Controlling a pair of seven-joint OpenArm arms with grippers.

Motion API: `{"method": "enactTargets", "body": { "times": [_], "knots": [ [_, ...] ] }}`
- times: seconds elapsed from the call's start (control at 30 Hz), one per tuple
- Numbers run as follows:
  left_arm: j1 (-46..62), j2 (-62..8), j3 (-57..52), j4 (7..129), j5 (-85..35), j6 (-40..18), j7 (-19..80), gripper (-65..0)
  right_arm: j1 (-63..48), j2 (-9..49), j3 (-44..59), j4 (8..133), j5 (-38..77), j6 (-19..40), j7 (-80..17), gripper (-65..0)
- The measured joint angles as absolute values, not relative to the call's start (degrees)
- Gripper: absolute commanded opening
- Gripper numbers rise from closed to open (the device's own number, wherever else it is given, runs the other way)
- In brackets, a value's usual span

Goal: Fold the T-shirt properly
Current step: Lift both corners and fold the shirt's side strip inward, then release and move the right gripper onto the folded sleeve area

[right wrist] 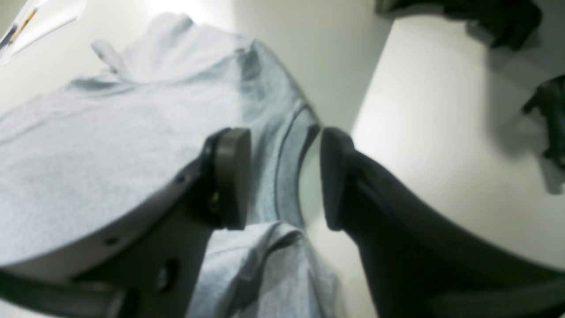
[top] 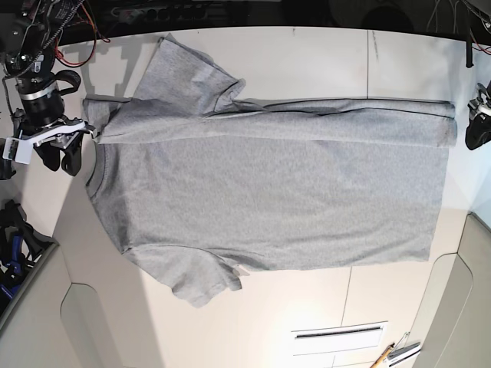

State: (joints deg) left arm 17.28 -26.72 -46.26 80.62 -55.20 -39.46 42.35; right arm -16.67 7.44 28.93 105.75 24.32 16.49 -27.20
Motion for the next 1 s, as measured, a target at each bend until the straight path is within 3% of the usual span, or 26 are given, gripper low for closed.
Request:
{"method": "enactTargets", "body": {
  "times": [0.27,0.57,0.8,1.0],
  "knots": [
    [17.28,-26.98,-46.35,80.62,-55.18,-39.48,42.37,-38.3,-17.45,7.27,29.04,112.71,25.36,16.53,-37.32,-38.9],
    [17.3,-27.03,-46.37,80.62,-54.48,-39.48,42.61,-38.3,-29.45,6.76,29.12,122.08,26.15,16.43,-37.43,-38.9],
    [17.3,-27.29,-46.37,80.62,-54.46,-39.48,42.63,-38.3,-39.07,1.41,29.15,121.82,30.85,16.03,-37.93,-38.9],
    [17.3,-27.29,-46.37,80.62,-55.72,-39.48,43.7,-38.3,-40.01,-1.28,29.12,114.34,36.67,16.21,-37.47,-38.9]
  ]
}}
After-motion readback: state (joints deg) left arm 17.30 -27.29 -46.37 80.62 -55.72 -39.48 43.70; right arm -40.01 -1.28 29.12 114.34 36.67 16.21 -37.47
